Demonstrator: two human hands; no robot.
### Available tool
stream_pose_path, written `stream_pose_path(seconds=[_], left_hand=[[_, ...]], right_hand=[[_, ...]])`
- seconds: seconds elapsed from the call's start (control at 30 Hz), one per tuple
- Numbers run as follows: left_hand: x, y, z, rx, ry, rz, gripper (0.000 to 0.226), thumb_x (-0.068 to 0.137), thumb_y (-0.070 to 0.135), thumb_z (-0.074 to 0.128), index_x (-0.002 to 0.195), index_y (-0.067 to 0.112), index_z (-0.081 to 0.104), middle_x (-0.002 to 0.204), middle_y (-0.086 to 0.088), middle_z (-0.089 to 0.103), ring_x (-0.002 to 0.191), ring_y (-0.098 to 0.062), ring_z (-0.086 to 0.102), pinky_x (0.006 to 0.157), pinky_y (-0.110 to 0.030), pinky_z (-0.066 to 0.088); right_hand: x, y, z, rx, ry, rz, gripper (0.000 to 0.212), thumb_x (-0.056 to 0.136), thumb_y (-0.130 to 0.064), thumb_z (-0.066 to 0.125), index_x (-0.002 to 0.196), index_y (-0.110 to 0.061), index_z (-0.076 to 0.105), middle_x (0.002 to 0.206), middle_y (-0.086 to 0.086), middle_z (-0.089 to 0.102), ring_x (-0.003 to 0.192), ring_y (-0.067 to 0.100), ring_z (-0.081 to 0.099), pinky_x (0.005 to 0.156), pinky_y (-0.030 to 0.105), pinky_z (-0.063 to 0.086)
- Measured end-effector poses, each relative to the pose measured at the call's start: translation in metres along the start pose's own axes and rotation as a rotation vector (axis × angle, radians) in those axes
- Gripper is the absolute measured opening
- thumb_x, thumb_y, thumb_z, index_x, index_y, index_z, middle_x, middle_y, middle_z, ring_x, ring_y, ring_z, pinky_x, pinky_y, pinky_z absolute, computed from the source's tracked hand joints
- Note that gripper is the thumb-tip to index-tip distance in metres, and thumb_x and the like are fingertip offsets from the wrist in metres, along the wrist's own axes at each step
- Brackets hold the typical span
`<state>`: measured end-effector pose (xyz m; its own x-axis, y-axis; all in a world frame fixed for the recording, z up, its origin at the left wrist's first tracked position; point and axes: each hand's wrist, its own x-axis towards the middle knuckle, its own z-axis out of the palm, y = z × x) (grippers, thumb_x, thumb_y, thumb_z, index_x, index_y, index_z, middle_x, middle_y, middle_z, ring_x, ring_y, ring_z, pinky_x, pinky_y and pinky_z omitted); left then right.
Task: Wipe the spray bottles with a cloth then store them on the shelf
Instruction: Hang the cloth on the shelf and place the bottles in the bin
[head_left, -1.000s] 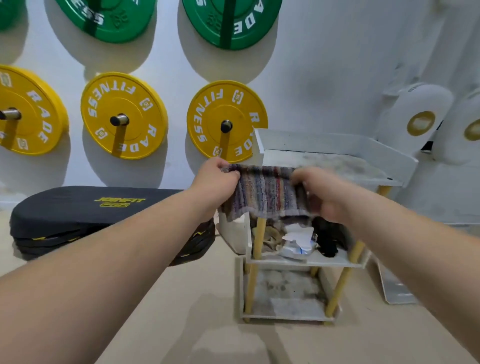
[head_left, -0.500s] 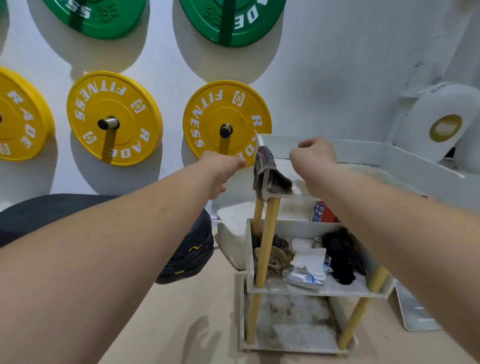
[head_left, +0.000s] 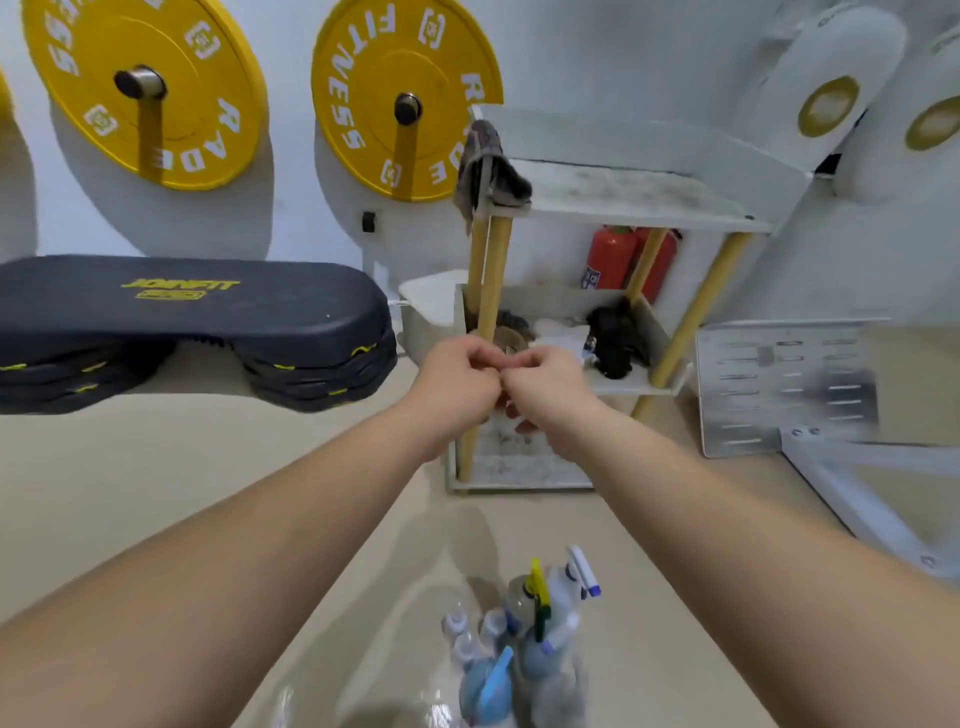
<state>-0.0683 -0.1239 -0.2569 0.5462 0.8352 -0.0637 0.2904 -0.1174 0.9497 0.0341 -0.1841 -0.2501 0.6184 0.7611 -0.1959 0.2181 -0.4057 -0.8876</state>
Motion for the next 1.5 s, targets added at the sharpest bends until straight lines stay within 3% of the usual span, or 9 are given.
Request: stream_pose_path(seconds=[0.27,0.43,0.53,0.67,0.93,1.1,1.2,1.37,1.5], left_hand=[[-0.087,-0.117,0.06,-0.088,-0.105,-0.299,0.018,0.098,0.004,0.054,0.103,0.015,0.067,0.096,-0.006,0.069,0.074,-0.02,0.067,0.064,-0.034,0.05],[-0.155,-0.23,0.098,-0.059,-0.07,-0.595,0.013,0.086,0.011,0.058,0.091,0.019,0.066,0.096,-0.009,0.066,0.076,-0.028,0.063,0.065,-0.037,0.057],[-0.166,-0.267,0.116,0.146,-0.046,-0.507,0.015,0.084,0.022,0.064,0.099,0.023,0.067,0.105,-0.003,0.07,0.088,-0.028,0.067,0.082,-0.037,0.057],[-0.155,-0.287,0.141,0.391,-0.194,-0.379,0.024,0.092,0.02,0.06,0.115,0.016,0.066,0.11,-0.004,0.069,0.096,-0.025,0.063,0.075,-0.03,0.042],[-0.137,-0.316,0.162,0.596,-0.336,-0.272,0.04,0.096,0.015,0.057,0.136,0.017,0.058,0.121,-0.011,0.06,0.112,-0.032,0.059,0.09,-0.043,0.051],[-0.125,-0.319,0.176,0.413,-0.309,-0.349,0.056,0.09,-0.002,0.05,0.14,0.022,0.058,0.129,0.004,0.059,0.118,-0.019,0.057,0.093,-0.024,0.042],[-0.117,-0.313,0.183,0.183,-0.238,-0.449,0.054,0.09,-0.007,0.049,0.136,0.021,0.059,0.117,0.003,0.063,0.098,-0.014,0.06,0.075,-0.008,0.04],[-0.09,-0.29,0.191,-0.187,-0.14,-0.62,0.046,0.091,0.001,0.055,0.121,0.035,0.05,0.108,0.004,0.063,0.08,-0.024,0.057,0.061,-0.028,0.047],[-0.071,-0.285,0.2,-0.216,-0.271,-0.701,0.048,0.083,0.027,0.062,0.127,0.04,0.048,0.096,-0.005,0.067,0.077,-0.027,0.06,0.061,-0.033,0.052]], right_hand=[[-0.046,0.128,0.0,-0.159,-0.222,0.293,0.017,0.095,-0.018,0.06,0.108,-0.008,0.065,0.091,0.012,0.067,0.074,0.027,0.064,0.062,0.033,0.049],[-0.059,0.236,-0.004,-0.088,0.125,0.567,0.009,0.089,-0.01,0.061,0.093,-0.003,0.058,0.084,0.011,0.055,0.06,0.027,0.049,0.056,0.029,0.039],[-0.068,0.275,-0.006,-0.063,0.206,0.688,0.023,0.086,-0.015,0.068,0.094,-0.002,0.052,0.08,0.013,0.048,0.06,0.026,0.041,0.063,0.035,0.041],[-0.081,0.306,0.024,0.047,0.009,0.825,0.038,0.086,-0.015,0.076,0.111,-0.004,0.05,0.093,0.01,0.051,0.091,0.032,0.055,0.079,0.041,0.05],[-0.082,0.344,0.037,0.058,0.172,0.795,0.025,0.092,-0.002,0.06,0.115,-0.009,0.055,0.098,0.009,0.053,0.092,0.037,0.057,0.085,0.054,0.06],[-0.059,0.348,0.019,0.303,0.317,0.85,0.051,0.093,0.005,0.053,0.14,-0.014,0.049,0.123,0.014,0.05,0.09,0.032,0.056,0.064,0.041,0.058],[-0.039,0.35,0.004,0.262,0.226,0.921,0.057,0.09,0.006,0.052,0.144,-0.011,0.048,0.123,0.02,0.06,0.092,0.032,0.056,0.053,0.034,0.051],[-0.009,0.33,-0.023,0.04,-0.043,0.982,0.02,0.082,0.003,0.047,0.095,-0.006,0.059,0.094,0.016,0.061,0.075,0.03,0.053,0.065,0.036,0.05],[0.003,0.313,-0.031,-0.014,-0.238,0.97,0.018,0.08,-0.019,0.063,0.097,-0.021,0.058,0.103,0.003,0.058,0.076,0.023,0.063,0.07,0.032,0.039]])
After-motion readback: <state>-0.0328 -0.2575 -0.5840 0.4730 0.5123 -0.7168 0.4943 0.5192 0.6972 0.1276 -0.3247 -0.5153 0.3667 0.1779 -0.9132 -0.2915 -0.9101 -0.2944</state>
